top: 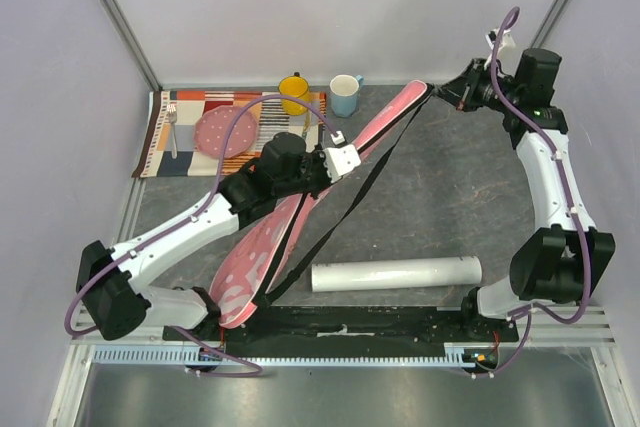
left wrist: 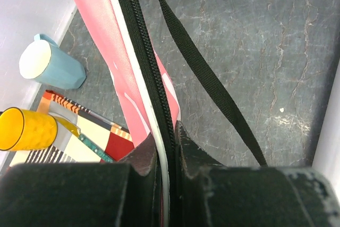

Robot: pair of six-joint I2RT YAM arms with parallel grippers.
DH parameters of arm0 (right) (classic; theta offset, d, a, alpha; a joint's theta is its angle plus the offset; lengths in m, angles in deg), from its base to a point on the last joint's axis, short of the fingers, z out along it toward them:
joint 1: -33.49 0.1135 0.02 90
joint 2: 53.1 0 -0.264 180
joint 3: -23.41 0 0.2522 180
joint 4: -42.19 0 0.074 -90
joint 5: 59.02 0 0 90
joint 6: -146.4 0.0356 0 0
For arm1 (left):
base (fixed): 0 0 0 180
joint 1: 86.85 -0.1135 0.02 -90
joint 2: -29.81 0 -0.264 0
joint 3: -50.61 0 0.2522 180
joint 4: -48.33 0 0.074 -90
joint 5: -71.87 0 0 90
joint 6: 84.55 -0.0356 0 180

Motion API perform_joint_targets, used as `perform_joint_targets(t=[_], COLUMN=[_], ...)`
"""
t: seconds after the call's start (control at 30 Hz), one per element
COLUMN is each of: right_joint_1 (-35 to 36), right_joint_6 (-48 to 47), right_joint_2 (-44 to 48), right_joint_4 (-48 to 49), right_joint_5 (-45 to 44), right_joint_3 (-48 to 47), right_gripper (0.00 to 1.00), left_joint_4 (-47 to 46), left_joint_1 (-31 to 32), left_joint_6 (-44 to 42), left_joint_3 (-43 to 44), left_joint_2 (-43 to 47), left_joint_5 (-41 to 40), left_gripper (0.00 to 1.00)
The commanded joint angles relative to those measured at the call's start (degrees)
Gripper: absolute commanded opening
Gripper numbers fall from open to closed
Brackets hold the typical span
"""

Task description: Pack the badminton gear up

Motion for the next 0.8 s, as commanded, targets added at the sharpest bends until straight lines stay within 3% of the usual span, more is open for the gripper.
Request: perform_joint_targets(t=[0.0,0.1,0.17,0.2,0.3,0.47,0.63,0.77], right_joint_1=[-1.98,-3.04,-3.03,-3.04,-3.04,-3.04,-3.04,-3.04], right_joint_6=[0.20,2.85,3.81,4.34,4.60,8.29,7.25,7.50], right_joint_2=[-2.66,3.12,9.45,11.56,16.49,26.24,31.96,32.50], right_joint_4=[-0.95,-8.67,-15.09,-16.24,-17.22,-9.93,-11.68,-12.47], right_joint_5=[-6.66,-18.23,-32.51,-35.64,-32.70,-23.46,-27.49,-30.05], right_joint_3=[-1.41,-2.65,-1.60,-0.46,5.68,22.91,23.28,22.14], right_gripper=[0.28,0.71,0.81,0.89,0.92,0.92,0.93,0.95], left_joint_4=[6.13,5.88,4.82,4.21,0.87,-9.14,-17.75,-19.53], left_joint_1=[0.42,0.42,0.33,0.42,0.42,0.77,2.78,4.46], left_joint_6=[-3.60,-5.96,-8.60,-9.31,-14.30,-24.24,-33.03,-34.54], left_joint_3=[1.18,1.18,0.83,0.74,0.21,-0.40,-0.66,2.23], left_joint_2=[4.37,3.58,2.61,2.26,0.24,-6.34,-14.96,-20.58], left_joint_5=[4.69,0.82,-1.91,-2.53,-3.15,-9.12,-10.60,-10.01], left_gripper=[0.02,0.02,0.02,0.02,0.02,0.02,0.02,0.02])
